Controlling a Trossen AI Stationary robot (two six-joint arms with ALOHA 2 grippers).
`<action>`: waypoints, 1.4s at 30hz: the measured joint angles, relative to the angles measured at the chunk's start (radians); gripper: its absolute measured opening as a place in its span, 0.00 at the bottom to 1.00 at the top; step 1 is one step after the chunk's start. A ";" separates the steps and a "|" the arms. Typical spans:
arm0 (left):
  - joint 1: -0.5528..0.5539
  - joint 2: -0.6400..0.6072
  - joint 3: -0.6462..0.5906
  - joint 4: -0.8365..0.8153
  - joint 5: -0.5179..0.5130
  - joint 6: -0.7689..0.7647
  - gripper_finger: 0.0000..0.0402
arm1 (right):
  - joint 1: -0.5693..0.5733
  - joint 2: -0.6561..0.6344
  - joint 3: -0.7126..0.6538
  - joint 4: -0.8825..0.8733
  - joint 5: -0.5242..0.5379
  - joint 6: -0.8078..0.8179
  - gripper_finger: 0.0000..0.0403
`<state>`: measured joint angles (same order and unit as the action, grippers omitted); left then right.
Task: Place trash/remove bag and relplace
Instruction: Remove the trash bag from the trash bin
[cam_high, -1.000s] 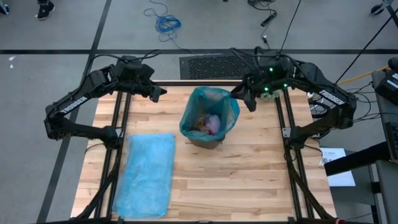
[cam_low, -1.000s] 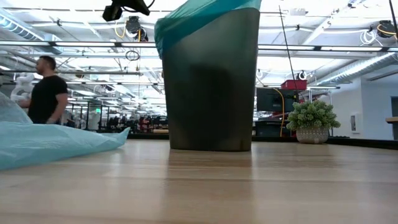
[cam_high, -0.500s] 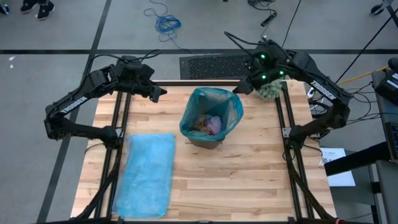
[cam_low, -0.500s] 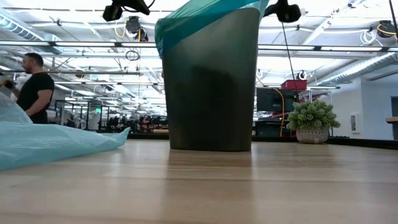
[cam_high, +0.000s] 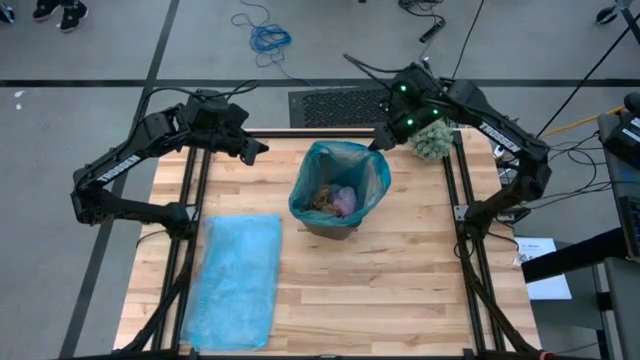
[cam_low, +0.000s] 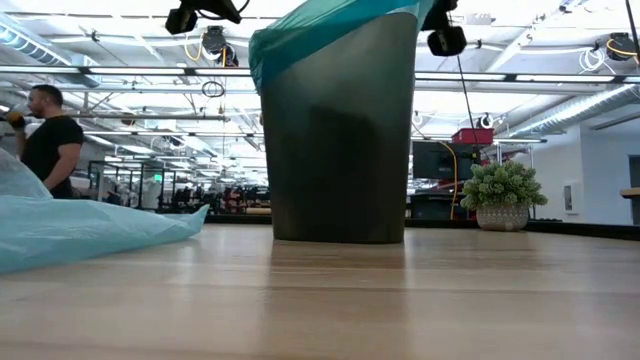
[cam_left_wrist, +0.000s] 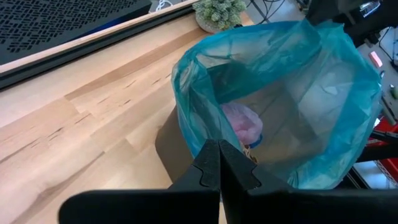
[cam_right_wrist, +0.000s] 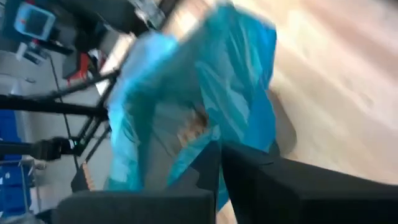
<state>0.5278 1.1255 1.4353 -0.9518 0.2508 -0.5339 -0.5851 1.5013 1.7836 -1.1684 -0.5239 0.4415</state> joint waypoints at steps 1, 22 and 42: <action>0.000 0.000 0.000 0.000 0.000 0.001 0.00 | 0.005 -0.008 0.000 0.035 0.001 -0.001 0.02; 0.000 0.000 0.000 0.000 0.000 0.018 0.00 | 0.073 -0.107 0.002 0.006 0.246 0.113 0.21; 0.000 0.000 0.000 -0.001 0.000 0.017 0.00 | 0.021 -0.041 0.001 -0.147 0.125 0.090 0.28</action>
<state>0.5278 1.1255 1.4353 -0.9524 0.2512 -0.5167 -0.5640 1.4599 1.7847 -1.3155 -0.3990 0.5318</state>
